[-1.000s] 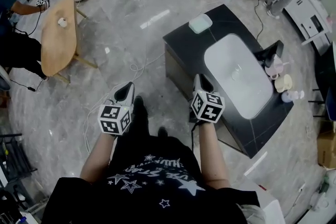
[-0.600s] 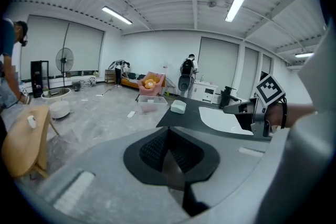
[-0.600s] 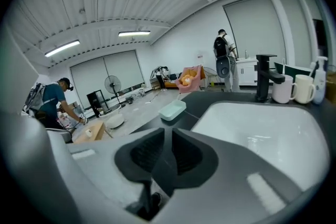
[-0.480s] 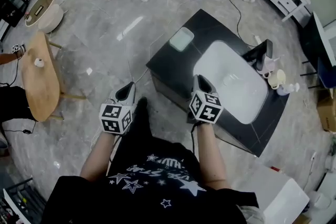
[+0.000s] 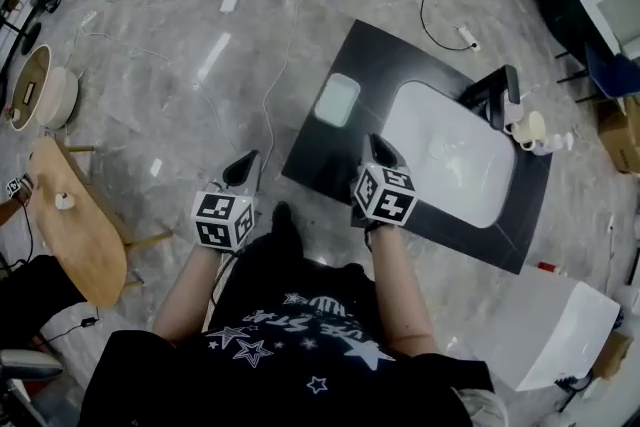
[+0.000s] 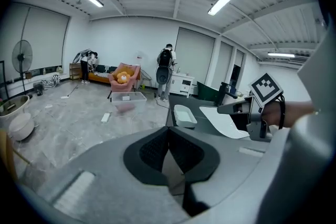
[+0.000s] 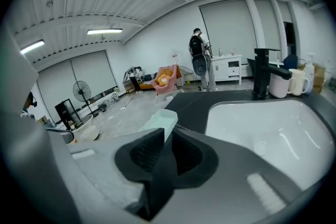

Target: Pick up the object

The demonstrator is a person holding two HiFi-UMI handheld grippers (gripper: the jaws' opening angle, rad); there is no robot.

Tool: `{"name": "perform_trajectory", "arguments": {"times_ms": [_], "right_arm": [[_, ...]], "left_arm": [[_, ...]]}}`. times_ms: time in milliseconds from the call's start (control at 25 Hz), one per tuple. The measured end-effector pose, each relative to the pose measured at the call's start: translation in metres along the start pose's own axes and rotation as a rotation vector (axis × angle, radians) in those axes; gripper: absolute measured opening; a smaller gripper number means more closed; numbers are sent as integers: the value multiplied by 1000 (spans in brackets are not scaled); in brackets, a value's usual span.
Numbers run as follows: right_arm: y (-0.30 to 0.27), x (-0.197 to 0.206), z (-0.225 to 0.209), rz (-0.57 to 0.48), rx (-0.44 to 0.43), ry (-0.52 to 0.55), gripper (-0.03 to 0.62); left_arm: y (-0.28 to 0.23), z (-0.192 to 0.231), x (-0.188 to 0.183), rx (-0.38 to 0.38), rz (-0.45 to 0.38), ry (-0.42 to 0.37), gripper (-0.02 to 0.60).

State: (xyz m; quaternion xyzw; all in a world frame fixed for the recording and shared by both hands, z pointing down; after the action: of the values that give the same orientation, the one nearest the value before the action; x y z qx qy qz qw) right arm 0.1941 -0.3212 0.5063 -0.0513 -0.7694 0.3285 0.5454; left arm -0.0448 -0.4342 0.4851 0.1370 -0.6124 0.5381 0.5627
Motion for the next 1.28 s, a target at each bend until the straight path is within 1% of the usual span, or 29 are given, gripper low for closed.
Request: {"name": "perform_trajectory", "arguments": {"times_ms": [360,600,840,1040,1080,1160,1280], "right_arm": [[-58,-8,14,52,86,-74,51],[-93,-2,15,108,147,-117,78],[-112,5,13,170,202,-130,86],[-117,15,10,225,250,-121,86],[-117,15,10,231,262,-113,78],[-117,15,8,240,286,-103,37],[-114,14,5,250,297,-105,15]], "left_arm": [[-57,34,-16,137,74,-35,9],[-84,48,-22,201,111,-62,9],[-94,57,-20,223,139,-54,9],[-91,67,-16,214,148,-43,9],[-90,69,-16,210,148,-40,9],[-88,72,-15,201,147,-34,9],[-83,71,-15,186,138,-28,9]]}}
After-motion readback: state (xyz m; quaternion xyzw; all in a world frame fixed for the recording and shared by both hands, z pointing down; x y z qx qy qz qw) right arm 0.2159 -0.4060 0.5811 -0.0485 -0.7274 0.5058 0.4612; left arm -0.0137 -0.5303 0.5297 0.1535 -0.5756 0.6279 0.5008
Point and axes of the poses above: the fingertips, and each gripper's own axes: y backward along the fingers, z to its left, x out of its underside, the point moved 4 cm from there along y, backward along the fingers, and after that the axes turned 4 degrees about y, right-handed, at the moved point
